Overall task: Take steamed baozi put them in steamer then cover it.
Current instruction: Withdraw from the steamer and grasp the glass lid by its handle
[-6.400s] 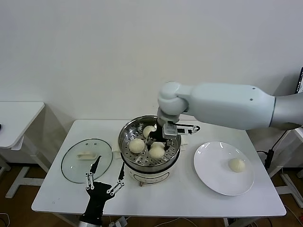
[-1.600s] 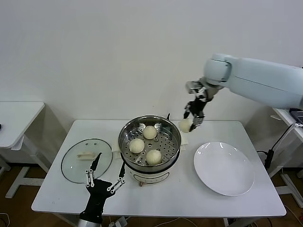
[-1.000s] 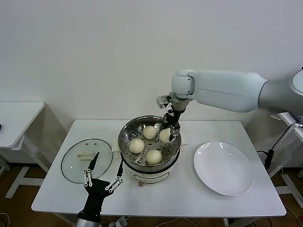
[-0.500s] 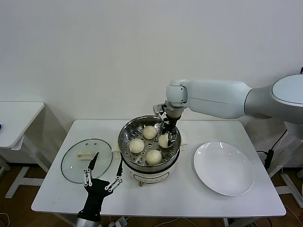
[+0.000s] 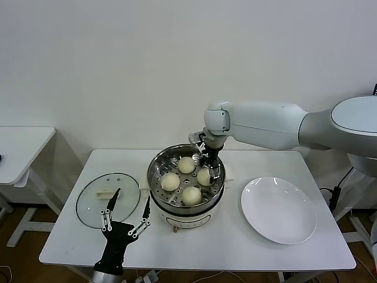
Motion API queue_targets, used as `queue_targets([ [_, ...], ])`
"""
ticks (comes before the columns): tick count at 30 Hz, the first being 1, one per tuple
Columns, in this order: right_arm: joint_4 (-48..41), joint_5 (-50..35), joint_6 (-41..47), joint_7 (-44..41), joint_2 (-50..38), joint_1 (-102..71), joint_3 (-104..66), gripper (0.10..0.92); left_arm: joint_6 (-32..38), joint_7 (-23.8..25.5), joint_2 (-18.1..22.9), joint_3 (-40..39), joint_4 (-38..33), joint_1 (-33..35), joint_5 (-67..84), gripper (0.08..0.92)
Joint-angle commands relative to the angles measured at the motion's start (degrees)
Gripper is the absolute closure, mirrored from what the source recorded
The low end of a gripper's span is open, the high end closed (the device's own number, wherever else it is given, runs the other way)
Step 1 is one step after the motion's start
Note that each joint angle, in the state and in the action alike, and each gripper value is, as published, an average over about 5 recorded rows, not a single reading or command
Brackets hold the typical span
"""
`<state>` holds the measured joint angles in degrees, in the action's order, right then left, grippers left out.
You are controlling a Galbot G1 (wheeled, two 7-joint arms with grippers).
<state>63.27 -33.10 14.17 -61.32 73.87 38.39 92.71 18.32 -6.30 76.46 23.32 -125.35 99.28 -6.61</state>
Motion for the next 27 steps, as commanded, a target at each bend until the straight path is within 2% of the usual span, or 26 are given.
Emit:
queue_targets([
  [1,2.86,1.08,-0.56,-0.74,-3.41,1.15,-4.53,0.205,-0.35,0.02,0.01,0.16,-0.32,0.03,-0.22,0.177],
  [5,6.42,0.21,-3.05,1.15,-9.67,1.48,-11.63,0.203,-0.86,-0.05,-0.1,0.3,-0.23,-0.39,-0.88,0.177],
  [8,10.35,-2.18,-7.5,11.61,-15.96,0.51,-15.39,0.203,-1.63,-0.54,-0.31,0.53,0.06,-1.55,-2.16,0.177],
  [14,21.43,-7.02,-17.41,59.17,-27.71,-6.78,-19.58,0.203,-4.67,-4.45,-0.74,1.08,1.07,-6.83,-6.92,0.177],
  [16,24.35,-6.46,-19.39,71.13,-31.1,-11.96,-24.32,0.203,-5.9,-5.61,-0.89,1.18,1.39,-8.65,-8.41,0.177],
  [19,27.36,-5.35,-21.5,84.4,-34.85,-21.55,-33.48,0.203,-7.47,-6.45,-1.11,1.23,1.8,-10.5,-10.32,0.177],
  [22,28.14,-3.35,-25.38,92.82,-36.11,-33.25,-44.12,0.203,-8.22,-6.95,-1.15,1.24,2.68,-11.76,-13.01,0.177],
  [27,27.55,2.82,-29.94,97.42,-34.45,-54.72,-65.36,0.203,-8.14,-7.89,-0.85,1.74,6.12,-13.71,-19.86,0.177],
])
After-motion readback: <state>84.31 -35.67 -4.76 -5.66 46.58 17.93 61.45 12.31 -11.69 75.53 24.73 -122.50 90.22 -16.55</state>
